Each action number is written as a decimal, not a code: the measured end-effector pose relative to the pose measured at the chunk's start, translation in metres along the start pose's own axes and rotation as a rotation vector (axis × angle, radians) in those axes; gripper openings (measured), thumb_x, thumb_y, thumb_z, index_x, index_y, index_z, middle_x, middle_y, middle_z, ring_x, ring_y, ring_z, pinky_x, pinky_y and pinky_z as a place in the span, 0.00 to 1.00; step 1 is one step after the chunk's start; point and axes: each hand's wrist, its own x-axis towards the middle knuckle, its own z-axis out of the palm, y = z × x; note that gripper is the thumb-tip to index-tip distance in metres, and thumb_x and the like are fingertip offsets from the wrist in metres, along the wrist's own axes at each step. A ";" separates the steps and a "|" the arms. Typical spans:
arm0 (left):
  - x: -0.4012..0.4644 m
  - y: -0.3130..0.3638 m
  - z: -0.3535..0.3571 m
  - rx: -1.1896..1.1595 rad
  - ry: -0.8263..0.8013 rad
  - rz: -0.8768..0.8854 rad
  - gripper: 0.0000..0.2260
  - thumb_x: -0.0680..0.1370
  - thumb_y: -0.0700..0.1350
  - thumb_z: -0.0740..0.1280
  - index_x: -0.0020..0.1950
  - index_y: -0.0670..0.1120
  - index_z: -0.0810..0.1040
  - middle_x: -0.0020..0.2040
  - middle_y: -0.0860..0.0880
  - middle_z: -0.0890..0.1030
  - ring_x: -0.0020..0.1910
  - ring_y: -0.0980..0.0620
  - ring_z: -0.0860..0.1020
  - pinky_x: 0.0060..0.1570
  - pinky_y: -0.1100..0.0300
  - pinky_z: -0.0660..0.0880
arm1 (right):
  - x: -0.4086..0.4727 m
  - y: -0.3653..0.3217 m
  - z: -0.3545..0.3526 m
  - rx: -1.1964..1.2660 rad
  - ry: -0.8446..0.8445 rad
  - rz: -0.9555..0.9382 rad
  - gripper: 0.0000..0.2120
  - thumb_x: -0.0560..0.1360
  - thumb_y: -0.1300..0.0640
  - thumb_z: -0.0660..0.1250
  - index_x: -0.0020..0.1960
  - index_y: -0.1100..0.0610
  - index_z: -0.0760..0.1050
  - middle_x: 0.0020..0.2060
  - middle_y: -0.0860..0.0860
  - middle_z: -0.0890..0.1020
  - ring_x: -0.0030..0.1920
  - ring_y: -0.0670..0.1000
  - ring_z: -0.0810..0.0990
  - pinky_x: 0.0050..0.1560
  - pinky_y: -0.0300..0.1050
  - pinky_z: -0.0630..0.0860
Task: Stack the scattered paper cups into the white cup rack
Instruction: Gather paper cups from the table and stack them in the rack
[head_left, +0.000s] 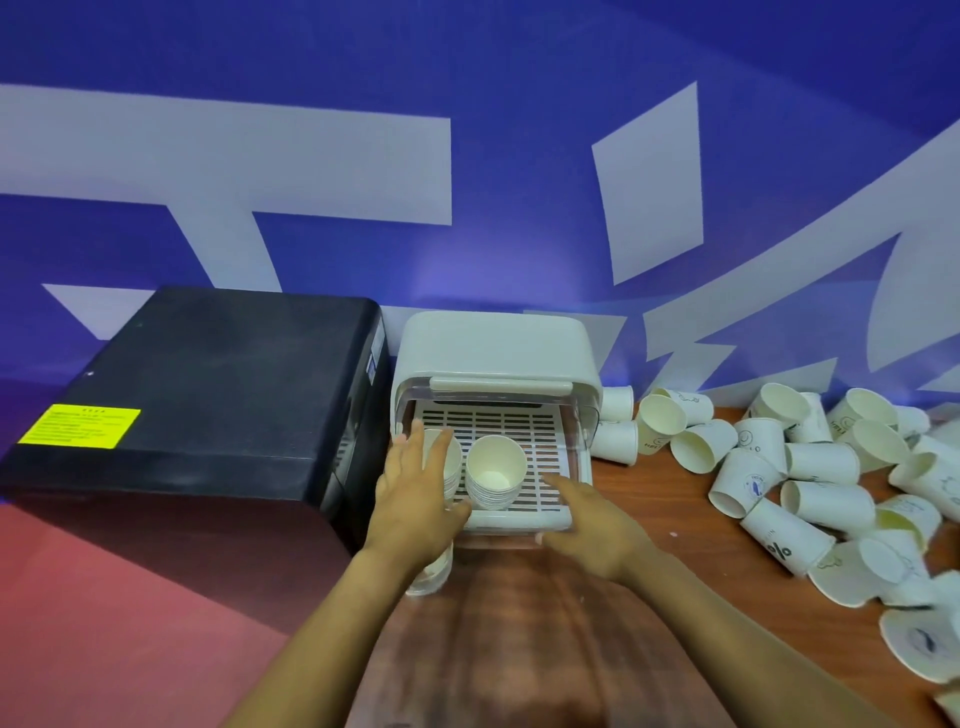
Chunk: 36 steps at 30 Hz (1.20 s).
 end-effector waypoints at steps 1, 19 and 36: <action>-0.006 0.008 0.002 -0.023 0.037 0.038 0.36 0.75 0.54 0.68 0.77 0.54 0.53 0.79 0.48 0.48 0.77 0.47 0.46 0.74 0.51 0.53 | -0.005 0.007 0.000 0.000 -0.015 0.016 0.35 0.72 0.44 0.67 0.75 0.46 0.57 0.70 0.50 0.68 0.67 0.50 0.69 0.66 0.49 0.69; -0.044 0.164 0.079 -0.050 -0.251 0.268 0.18 0.77 0.50 0.64 0.67 0.51 0.70 0.63 0.51 0.76 0.61 0.52 0.74 0.60 0.58 0.70 | -0.091 0.141 -0.064 0.037 0.010 0.163 0.24 0.72 0.45 0.68 0.66 0.48 0.70 0.54 0.46 0.76 0.59 0.48 0.76 0.58 0.45 0.73; 0.042 0.299 0.172 0.151 -0.383 0.199 0.31 0.77 0.52 0.64 0.77 0.54 0.55 0.71 0.47 0.66 0.66 0.45 0.69 0.64 0.51 0.69 | -0.096 0.271 -0.115 -0.535 0.152 0.147 0.30 0.73 0.38 0.62 0.71 0.49 0.63 0.65 0.49 0.71 0.64 0.54 0.66 0.62 0.52 0.60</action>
